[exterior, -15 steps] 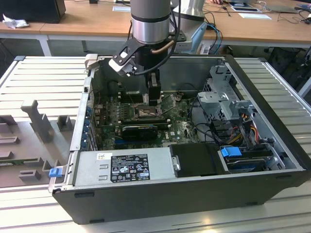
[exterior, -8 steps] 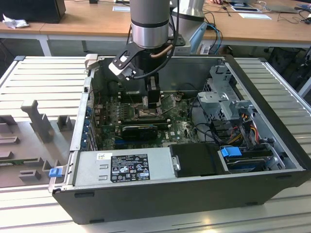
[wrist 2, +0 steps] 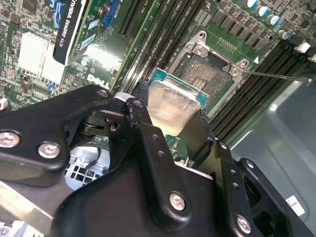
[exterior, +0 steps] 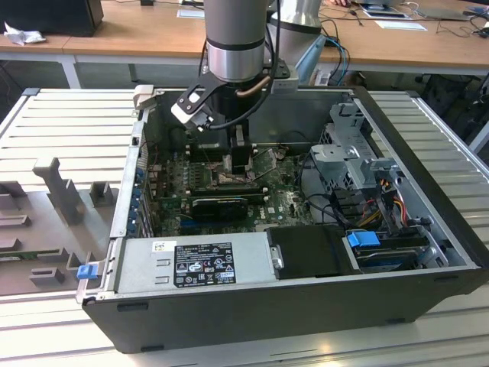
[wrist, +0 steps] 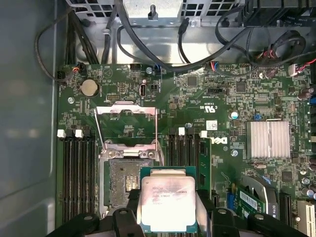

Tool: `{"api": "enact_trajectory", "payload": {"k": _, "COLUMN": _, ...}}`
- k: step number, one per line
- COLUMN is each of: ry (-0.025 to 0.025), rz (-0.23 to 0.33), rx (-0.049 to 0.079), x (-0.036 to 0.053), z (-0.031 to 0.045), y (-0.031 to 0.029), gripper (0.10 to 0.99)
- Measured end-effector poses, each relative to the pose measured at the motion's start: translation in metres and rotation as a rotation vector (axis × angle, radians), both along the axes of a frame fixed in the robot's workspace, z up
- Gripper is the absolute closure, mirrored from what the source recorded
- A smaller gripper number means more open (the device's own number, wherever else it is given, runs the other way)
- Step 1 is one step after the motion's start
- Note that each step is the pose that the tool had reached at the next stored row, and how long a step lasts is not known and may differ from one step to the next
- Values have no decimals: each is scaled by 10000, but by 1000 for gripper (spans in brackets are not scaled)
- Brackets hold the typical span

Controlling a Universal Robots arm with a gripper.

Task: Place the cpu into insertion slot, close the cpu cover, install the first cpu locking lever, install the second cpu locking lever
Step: 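Place the cpu into insertion slot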

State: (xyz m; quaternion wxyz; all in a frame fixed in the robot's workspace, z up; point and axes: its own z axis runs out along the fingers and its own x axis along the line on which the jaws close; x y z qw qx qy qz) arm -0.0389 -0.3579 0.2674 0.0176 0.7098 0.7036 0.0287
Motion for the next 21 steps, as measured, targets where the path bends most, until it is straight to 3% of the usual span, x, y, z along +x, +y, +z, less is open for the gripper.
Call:
{"api": "enact_trajectory", "payload": {"k": 4, "ry": 10, "rz": -1, "rx": 0, "x": 0, "z": -40, "y": 18, "gripper": 561}}
{"api": "enact_trajectory", "payload": {"k": 10, "ry": 63, "rz": 0, "rx": 3, "x": 7, "z": -136, "y": 136, "gripper": 561}}
{"api": "enact_trajectory", "payload": {"k": 16, "ry": 72, "rz": 51, "rx": 7, "x": 8, "z": -240, "y": 223, "gripper": 561}}
{"api": "enact_trajectory", "payload": {"k": 21, "ry": 73, "rz": 207, "rx": 17, "x": -6, "z": -326, "y": 230, "gripper": 561}}
